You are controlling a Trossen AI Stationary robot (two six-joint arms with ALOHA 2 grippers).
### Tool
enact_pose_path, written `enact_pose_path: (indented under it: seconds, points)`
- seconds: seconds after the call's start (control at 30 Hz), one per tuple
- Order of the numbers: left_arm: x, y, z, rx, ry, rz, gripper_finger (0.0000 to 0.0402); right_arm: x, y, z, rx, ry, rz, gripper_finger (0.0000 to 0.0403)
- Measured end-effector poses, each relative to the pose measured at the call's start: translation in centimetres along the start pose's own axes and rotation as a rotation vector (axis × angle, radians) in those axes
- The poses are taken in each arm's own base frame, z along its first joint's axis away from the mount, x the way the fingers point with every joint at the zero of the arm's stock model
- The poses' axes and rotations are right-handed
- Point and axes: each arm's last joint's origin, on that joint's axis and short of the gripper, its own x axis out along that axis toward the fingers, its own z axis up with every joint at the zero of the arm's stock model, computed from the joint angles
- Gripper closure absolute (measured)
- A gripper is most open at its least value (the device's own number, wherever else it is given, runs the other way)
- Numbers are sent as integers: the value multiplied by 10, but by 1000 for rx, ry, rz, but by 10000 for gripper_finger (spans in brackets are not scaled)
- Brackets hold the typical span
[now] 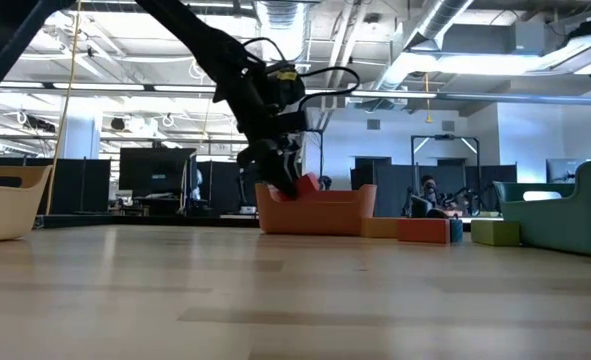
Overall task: Sort blocks by size
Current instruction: Put the large red block into the orange bin, then put the large orange block into the orange bin
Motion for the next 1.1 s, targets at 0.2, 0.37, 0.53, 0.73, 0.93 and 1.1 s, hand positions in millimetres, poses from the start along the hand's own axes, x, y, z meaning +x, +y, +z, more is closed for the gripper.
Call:
enact_pose_path:
  seconds: [0.2,0.37,0.53,0.73,0.93,1.1]
  points:
    - [-2,8,-8,-40,17,17,254,7,0,-6,10,28,-11,147]
    - [-2,10,-10,-83,11,10,218,12,2,-9,20,27,3,147]
    - [-2,10,-10,-93,1,-2,199,20,3,-12,33,54,10,147]
    - [-2,10,-9,-114,-8,3,196,33,0,-18,52,109,-8,147]
    - [-4,7,-5,-114,2,15,196,38,1,-17,66,118,-26,148]
    - [-14,-1,10,-98,-3,21,195,37,2,-12,38,131,-48,174]
